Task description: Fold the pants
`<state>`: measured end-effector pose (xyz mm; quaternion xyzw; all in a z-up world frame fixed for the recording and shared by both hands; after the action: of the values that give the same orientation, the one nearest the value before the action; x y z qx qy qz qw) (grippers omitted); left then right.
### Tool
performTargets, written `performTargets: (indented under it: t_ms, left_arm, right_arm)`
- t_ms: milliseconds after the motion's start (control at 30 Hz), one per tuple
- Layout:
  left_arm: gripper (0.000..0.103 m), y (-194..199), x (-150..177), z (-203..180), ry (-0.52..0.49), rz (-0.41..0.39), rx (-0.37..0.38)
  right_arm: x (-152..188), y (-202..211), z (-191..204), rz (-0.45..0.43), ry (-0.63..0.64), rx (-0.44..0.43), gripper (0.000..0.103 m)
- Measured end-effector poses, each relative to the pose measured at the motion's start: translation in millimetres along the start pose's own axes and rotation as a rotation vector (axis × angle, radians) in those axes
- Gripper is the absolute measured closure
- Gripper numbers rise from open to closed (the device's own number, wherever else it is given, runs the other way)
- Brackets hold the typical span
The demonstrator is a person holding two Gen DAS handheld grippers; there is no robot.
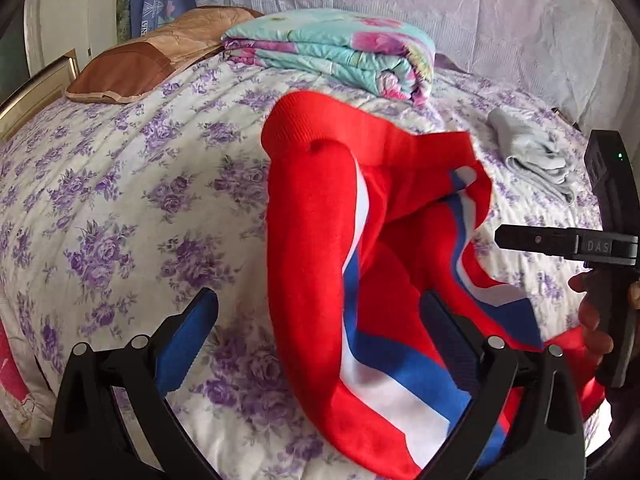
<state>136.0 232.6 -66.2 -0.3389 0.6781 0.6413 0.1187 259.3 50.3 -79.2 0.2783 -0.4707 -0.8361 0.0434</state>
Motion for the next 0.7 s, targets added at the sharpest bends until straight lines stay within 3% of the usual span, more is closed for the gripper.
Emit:
performTargets:
  t_ms: [33, 67, 100, 133, 167, 267, 333, 400, 467, 533, 600, 667, 700]
  left_arm:
    - [0.006, -8, 2, 1, 0.026, 0.024, 0.031]
    - [0.011, -14, 5, 3, 0.055, 0.046, 0.083]
    - [0.021, -17, 8, 3, 0.076, 0.063, 0.142]
    - [0.049, -18, 10, 2, 0.086, 0.079, 0.189]
    - [0.067, -18, 11, 0, 0.084, 0.083, 0.217]
    - [0.092, 3, 10, 0, 0.072, -0.001, 0.211]
    - [0.092, 23, 8, 4, 0.101, -0.061, 0.239]
    - [0.092, 38, 8, 12, 0.142, -0.106, 0.255]
    - [0.092, 46, 12, 22, 0.176, -0.141, 0.23]
    - [0.091, 47, 19, 31, 0.194, -0.164, 0.159]
    - [0.086, 31, 31, 45, 0.207, -0.104, 0.061]
    - [0.053, 12, 47, 58, 0.23, 0.01, 0.041]
    - [0.052, 11, 55, 63, 0.242, 0.028, 0.062]
  right_arm:
    - [1, -11, 1, 0.015, 0.008, -0.014, 0.021]
    - [3, -21, 9, 0.05, 0.043, -0.044, 0.062]
    - [6, -27, 16, 0.074, 0.091, -0.03, 0.087]
    - [5, -26, 22, 0.052, 0.132, 0.015, 0.091]
    - [1, -18, 28, 0.012, 0.159, 0.033, 0.095]
    - [-35, 32, 47, -0.169, 0.222, 0.075, 0.1]
    - [-71, 68, 62, -0.276, 0.249, 0.072, 0.1]
    - [-101, 84, 87, -0.308, 0.288, 0.066, 0.1]
    - [-123, 76, 119, -0.316, 0.369, 0.093, 0.101]
    - [-136, 48, 145, -0.293, 0.446, 0.12, 0.1]
    - [-138, 5, 144, -0.214, 0.487, 0.233, 0.095]
    - [-131, -18, 126, -0.171, 0.481, 0.386, 0.077]
    - [-125, -17, 115, -0.184, 0.468, 0.4, 0.074]
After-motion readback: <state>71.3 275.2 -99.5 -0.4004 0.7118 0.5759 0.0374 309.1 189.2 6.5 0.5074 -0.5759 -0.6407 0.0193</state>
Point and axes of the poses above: each gripper's, at about its wrist camera, not at the fingertips, and y roughly against the way its jaws point, z to its left, x to its underside, the point moved 5 cm from there along -y, roughly the way its jaws point, and after that the axes turned 1 degree about y, right-handed, at the moved point
